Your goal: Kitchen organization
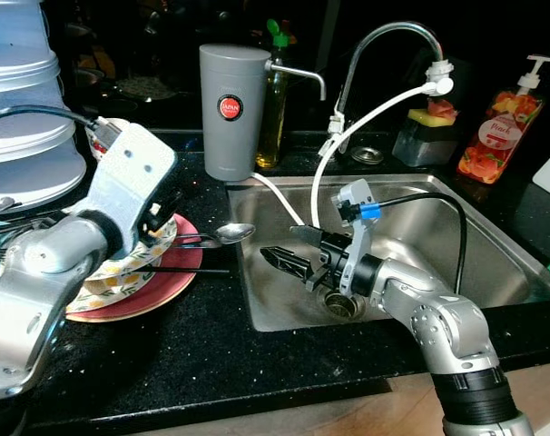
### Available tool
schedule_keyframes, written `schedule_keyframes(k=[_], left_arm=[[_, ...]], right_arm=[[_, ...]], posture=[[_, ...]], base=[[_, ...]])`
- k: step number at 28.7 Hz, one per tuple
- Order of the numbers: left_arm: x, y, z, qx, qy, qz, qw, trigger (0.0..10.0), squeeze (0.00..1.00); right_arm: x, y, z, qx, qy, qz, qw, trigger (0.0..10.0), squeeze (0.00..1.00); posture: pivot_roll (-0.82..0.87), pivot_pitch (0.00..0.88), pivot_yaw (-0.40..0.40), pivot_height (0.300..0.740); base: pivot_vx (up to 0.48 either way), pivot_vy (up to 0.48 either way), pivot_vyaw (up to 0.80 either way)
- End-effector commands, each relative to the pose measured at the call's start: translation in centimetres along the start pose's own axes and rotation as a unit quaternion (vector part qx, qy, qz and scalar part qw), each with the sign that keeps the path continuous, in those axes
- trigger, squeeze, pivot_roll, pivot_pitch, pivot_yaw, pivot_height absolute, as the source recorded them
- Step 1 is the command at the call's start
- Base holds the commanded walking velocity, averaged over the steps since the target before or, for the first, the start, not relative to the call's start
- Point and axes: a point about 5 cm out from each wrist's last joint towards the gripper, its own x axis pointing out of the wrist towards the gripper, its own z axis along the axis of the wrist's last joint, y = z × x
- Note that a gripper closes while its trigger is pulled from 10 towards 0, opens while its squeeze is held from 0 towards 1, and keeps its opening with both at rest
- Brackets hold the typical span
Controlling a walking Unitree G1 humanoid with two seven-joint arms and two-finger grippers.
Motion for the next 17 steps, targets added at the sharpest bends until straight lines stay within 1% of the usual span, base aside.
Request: schedule_keyframes(k=[1,3,4,6,7,8,9,10,12,13,14,15,16,17], left_arm=[[-0.5,1.0,0.0,-0.057,-0.008,0.064,0.996,10.0,1.00],[-0.9,1.3,-0.4,-0.144,-0.017,0.106,0.984,10.0,1.00],[-1.3,1.4,-1.1,-0.170,-0.011,0.128,0.977,10.0,1.00],[-1.7,1.6,-2.0,-0.179,0.001,0.150,0.972,10.0,1.00],[-1.7,1.6,-2.0,-0.179,0.001,0.150,0.972,10.0,1.00],[-1.9,1.8,-2.5,-0.188,0.006,0.165,0.968,10.0,1.00],[-2.0,1.9,-2.7,-0.206,0.006,0.180,0.962,10.0,1.00],[-2.0,1.9,-2.7,-0.206,0.006,0.180,0.962,10.0,1.00],[-2.2,2.1,-3.3,-0.259,0.004,0.211,0.943,10.0,1.00],[-2.2,2.1,-3.5,-0.278,0.006,0.218,0.935,10.0,1.00],[-2.2,2.1,-3.5,-0.278,0.006,0.218,0.935,10.0,1.00],[-2.3,1.9,-4.1,-0.331,0.017,0.246,0.911,10.0,0.33],[-2.3,1.9,-4.1,-0.331,0.017,0.246,0.911,10.0,0.33],[-2.4,1.8,-4.3,-0.348,0.021,0.256,0.901,10.0,0.33]], right_arm=[[-0.1,0.3,0.1,-0.001,0.000,0.009,1.000,10.0,0.00],[-0.1,0.4,0.1,-0.002,0.001,0.014,1.000,10.0,0.00],[-0.1,0.5,0.1,-0.002,0.002,0.018,1.000,10.0,0.00],[-0.1,0.5,0.0,-0.002,0.003,0.020,1.000,10.0,0.00],[-0.1,0.5,0.0,-0.002,0.003,0.020,1.000,10.0,0.00],[-0.1,0.5,0.0,-0.002,0.003,0.022,1.000,10.0,0.00],[-0.1,0.5,0.0,-0.002,0.003,0.024,1.000,10.0,0.00],[-0.1,0.5,0.0,-0.002,0.003,0.024,1.000,10.0,0.00],[0.0,0.6,0.0,-0.004,0.003,0.030,1.000,10.0,0.00],[0.0,0.7,0.0,-0.005,0.003,0.032,0.999,10.0,0.00],[0.0,0.7,0.0,-0.005,0.003,0.032,0.999,10.0,0.00],[0.1,0.7,0.1,-0.007,0.003,0.038,0.999,10.0,0.00],[0.1,0.7,0.1,-0.007,0.003,0.038,0.999,10.0,0.00],[0.1,0.7,0.1,-0.008,0.003,0.040,0.999,10.0,0.00]], posture=[[0.06,0.032,-0.066,0.740],[0.06,0.033,-0.067,0.740],[0.06,0.035,-0.072,0.740],[0.06,0.035,-0.072,0.740],[0.06,0.035,-0.072,0.740],[0.06,0.036,-0.074,0.740],[0.06,0.038,-0.075,0.740],[0.06,0.038,-0.075,0.740],[0.06,0.038,-0.076,0.740],[0.06,0.038,-0.076,0.740],[0.06,0.038,-0.076,0.740],[0.06,0.039,-0.074,0.740],[0.06,0.039,-0.074,0.740],[0.06,0.039,-0.074,0.740]], base=[[0.000,0.000,0.00],[0.000,0.000,0.00],[0.000,0.000,0.00],[0.000,0.000,0.00],[0.000,0.000,0.00],[0.000,0.000,0.00],[0.000,0.000,0.00],[0.000,0.000,0.00],[0.000,0.000,0.00],[0.000,0.000,0.00],[0.000,0.000,0.00],[0.000,0.000,0.00],[0.000,0.000,0.00],[0.000,0.000,0.00]])
